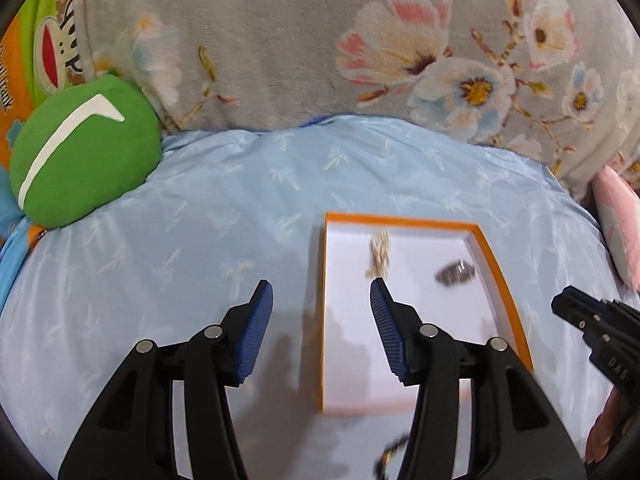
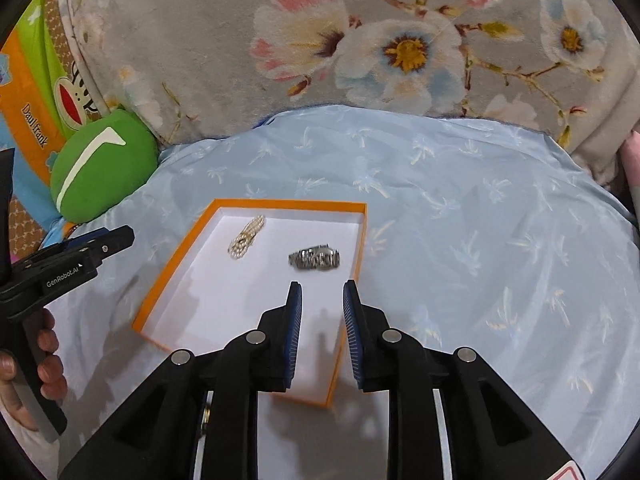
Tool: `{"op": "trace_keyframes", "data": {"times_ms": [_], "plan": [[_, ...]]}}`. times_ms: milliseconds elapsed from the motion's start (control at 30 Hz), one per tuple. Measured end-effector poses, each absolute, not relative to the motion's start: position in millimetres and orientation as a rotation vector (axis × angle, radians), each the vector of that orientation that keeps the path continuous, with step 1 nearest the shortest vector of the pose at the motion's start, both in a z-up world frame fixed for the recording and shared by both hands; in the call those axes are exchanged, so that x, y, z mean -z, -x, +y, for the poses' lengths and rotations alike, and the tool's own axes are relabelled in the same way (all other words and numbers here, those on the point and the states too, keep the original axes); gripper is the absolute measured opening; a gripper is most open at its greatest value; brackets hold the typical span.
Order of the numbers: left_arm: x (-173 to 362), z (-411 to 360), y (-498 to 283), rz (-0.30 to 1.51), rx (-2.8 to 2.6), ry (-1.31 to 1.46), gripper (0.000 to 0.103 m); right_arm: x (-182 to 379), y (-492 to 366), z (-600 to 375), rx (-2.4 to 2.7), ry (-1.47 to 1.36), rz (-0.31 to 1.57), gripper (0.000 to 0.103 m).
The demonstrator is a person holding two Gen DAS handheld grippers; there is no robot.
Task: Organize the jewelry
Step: 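Lift both open tools up out of the orange box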
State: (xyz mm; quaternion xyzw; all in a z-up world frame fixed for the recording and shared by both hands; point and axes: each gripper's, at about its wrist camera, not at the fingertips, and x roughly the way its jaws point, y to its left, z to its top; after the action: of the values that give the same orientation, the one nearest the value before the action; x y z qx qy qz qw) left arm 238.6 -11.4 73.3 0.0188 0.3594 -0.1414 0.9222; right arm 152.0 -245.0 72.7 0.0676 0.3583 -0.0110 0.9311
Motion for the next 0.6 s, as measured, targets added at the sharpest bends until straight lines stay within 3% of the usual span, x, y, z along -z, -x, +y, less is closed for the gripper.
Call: {"op": "trace_keyframes", "data": {"times_ms": [300, 600], "plan": [[-44, 16, -130, 0.771, 0.286, -0.056, 0.049, -30, -46, -222, 0.007, -0.151, 0.79, 0.025], [-4, 9, -84, 0.85, 0.291, -0.036, 0.049, 0, -20, -211, 0.007, -0.107, 0.821, 0.025]]}}
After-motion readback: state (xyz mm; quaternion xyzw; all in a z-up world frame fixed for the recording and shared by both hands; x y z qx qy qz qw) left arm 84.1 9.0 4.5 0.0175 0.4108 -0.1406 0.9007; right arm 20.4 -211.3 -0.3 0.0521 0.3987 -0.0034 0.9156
